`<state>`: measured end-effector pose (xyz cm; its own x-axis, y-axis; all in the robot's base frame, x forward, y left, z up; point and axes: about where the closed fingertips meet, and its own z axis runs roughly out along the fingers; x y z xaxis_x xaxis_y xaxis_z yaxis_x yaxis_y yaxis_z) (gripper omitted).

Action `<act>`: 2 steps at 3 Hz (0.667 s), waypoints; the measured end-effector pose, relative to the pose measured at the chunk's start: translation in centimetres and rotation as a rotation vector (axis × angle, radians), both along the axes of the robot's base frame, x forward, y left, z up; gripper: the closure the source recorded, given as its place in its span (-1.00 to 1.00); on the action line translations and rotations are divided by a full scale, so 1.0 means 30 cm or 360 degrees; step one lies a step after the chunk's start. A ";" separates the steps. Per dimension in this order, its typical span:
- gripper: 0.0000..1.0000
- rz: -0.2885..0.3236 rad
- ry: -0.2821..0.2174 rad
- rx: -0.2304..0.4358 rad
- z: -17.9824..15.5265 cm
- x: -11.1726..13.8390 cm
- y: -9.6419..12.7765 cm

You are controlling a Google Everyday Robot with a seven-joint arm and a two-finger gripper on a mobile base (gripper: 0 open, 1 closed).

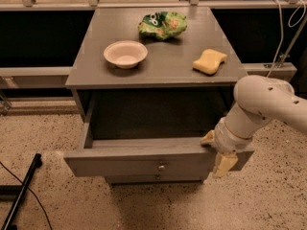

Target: Open top drawer

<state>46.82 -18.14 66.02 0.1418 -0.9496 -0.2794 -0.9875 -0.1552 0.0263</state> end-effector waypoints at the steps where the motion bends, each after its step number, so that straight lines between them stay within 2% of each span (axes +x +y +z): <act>1: -0.24 -0.0037 0.0052 0.0037 0.035 -0.112 -0.019; 2: -0.26 -0.0040 0.0012 0.0061 0.119 -0.164 -0.032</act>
Offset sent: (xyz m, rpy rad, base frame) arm -0.0669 -0.0152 0.0700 0.0574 -0.0309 -0.0292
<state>41.89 -19.09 69.59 0.1157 -0.9414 -0.3168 -0.9910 -0.1313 0.0281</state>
